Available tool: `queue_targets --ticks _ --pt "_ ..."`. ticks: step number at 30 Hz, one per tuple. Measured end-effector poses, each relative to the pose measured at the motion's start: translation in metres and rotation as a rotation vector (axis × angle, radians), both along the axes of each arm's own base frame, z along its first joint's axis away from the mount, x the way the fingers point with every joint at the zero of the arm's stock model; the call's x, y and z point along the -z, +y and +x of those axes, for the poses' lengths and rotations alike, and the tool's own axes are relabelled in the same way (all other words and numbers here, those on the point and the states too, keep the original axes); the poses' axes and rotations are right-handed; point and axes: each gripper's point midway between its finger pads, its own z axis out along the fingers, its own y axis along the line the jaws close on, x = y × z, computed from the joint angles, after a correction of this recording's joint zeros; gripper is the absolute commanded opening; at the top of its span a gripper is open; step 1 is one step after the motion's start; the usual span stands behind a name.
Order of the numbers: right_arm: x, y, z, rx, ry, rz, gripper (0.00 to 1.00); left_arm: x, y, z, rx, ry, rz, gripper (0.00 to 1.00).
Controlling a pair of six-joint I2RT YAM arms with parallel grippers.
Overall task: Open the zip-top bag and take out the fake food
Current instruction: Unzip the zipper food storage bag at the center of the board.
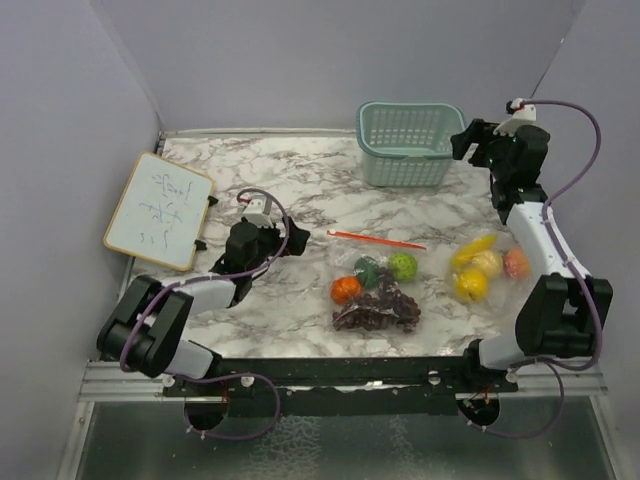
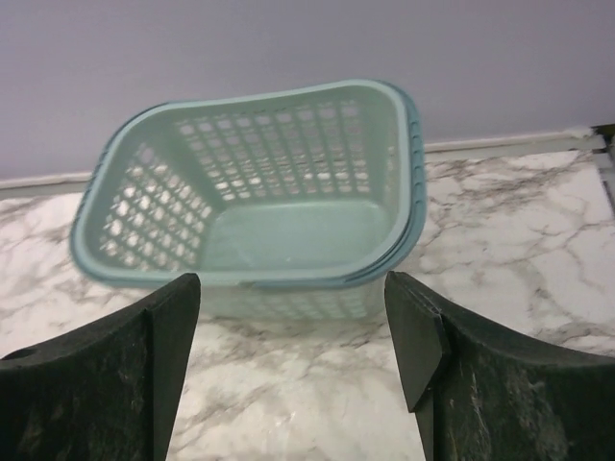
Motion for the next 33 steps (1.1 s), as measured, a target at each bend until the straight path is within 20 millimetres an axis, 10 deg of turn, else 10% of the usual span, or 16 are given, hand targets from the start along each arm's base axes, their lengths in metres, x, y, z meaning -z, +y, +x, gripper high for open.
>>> queue_targets --ticks 5,14,22,33 --pt "-0.008 0.027 -0.051 -0.102 -0.071 0.090 0.77 -0.018 -0.056 0.024 0.230 -0.079 -0.091 0.88" --pt "0.033 0.055 -0.096 -0.233 -0.004 0.152 0.77 -0.019 -0.102 0.000 0.517 -0.126 -0.232 0.85" --pt "0.043 0.061 -0.119 -0.261 0.002 0.148 0.76 0.016 -0.121 -0.019 0.601 -0.063 -0.256 0.53" --pt "0.041 0.069 -0.124 -0.309 0.000 0.153 0.71 0.014 -0.125 -0.016 0.602 -0.090 -0.267 0.09"
